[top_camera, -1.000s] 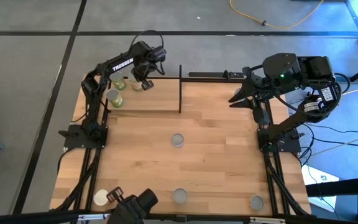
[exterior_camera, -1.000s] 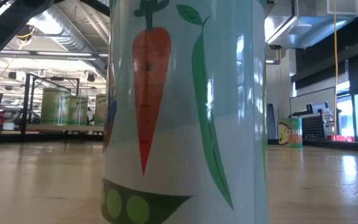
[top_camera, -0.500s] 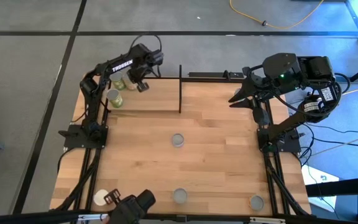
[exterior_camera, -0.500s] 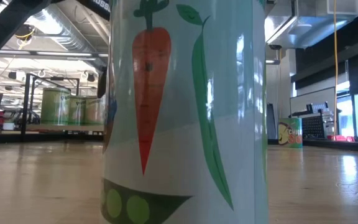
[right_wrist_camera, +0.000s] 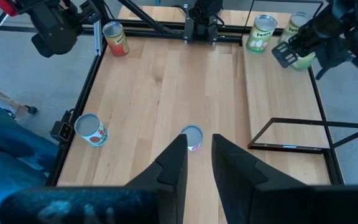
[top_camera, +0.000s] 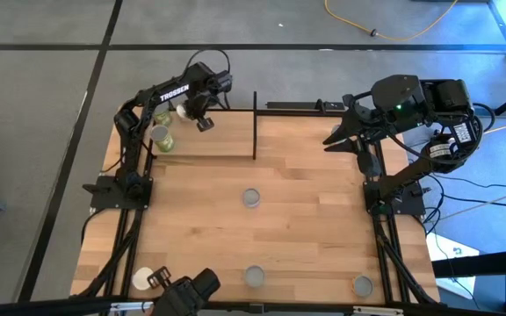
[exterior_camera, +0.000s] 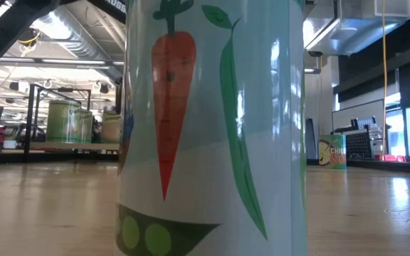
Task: Pick and place cans onto a shelf
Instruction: Put the canned oranges on the shelf
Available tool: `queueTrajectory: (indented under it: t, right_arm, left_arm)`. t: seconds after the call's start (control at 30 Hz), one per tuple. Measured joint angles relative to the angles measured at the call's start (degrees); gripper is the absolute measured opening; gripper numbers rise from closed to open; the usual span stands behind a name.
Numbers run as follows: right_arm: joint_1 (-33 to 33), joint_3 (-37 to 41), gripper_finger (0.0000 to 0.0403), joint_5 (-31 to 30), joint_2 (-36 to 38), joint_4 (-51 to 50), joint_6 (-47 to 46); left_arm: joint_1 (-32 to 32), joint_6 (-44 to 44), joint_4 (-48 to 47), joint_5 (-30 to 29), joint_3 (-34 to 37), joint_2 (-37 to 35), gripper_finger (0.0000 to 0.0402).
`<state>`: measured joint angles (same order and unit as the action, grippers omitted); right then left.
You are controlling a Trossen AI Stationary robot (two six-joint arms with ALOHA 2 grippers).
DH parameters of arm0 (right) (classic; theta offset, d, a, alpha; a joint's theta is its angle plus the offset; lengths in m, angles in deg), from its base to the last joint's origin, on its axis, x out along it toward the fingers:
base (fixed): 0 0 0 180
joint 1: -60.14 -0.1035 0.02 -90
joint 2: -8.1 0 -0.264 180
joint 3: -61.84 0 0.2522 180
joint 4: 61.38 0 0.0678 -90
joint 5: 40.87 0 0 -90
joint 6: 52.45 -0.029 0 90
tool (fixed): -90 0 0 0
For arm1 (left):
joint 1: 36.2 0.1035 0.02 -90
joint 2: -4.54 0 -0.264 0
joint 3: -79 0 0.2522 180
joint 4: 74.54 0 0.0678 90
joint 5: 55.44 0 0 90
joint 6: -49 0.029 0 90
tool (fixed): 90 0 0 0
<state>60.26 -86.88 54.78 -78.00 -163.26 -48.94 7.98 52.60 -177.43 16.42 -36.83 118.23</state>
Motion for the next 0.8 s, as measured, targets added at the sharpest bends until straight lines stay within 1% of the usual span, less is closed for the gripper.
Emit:
queueTrajectory:
  t: [0.8]
  right_arm:
    - [0.0,0.0,0.0076,0.0,0.0,0.6,0.2]
  left_arm:
    - [0.0,1.1,-0.9,-0.6,-0.1,-0.5,0.0]
